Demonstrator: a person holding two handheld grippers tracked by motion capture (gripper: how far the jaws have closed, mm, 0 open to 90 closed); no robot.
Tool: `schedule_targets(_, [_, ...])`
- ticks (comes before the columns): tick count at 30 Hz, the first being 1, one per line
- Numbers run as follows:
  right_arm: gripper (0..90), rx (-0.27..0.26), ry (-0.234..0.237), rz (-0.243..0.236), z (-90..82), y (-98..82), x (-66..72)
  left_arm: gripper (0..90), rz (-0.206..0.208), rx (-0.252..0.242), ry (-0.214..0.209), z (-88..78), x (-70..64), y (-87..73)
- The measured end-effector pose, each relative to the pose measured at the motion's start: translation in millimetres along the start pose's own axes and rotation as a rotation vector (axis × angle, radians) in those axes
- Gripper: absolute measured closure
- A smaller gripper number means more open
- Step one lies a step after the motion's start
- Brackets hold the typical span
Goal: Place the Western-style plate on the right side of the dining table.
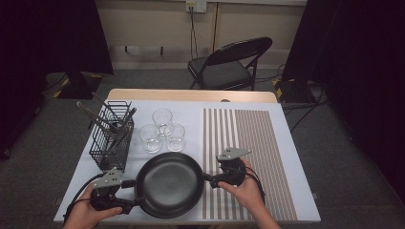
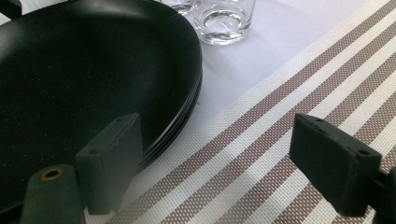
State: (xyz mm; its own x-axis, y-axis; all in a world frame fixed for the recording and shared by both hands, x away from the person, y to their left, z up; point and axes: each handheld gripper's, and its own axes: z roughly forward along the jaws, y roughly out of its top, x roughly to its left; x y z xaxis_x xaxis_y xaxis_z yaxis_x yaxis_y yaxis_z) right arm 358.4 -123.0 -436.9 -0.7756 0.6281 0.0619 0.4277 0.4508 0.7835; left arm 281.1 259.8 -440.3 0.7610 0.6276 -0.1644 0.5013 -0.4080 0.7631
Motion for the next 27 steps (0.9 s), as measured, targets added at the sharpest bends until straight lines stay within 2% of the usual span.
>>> schedule_targets(19, [15.9,0.009,0.01,0.001,6.3,-0.1,2.2,37.3,0.033,0.008,0.048,-0.2,-1.4,0.2])
schedule_targets(27, [16.0,0.017,0.01,-0.01,9.2,0.3,3.9,40.9,0.029,-0.002,0.06,-0.4,-1.5,-1.0])
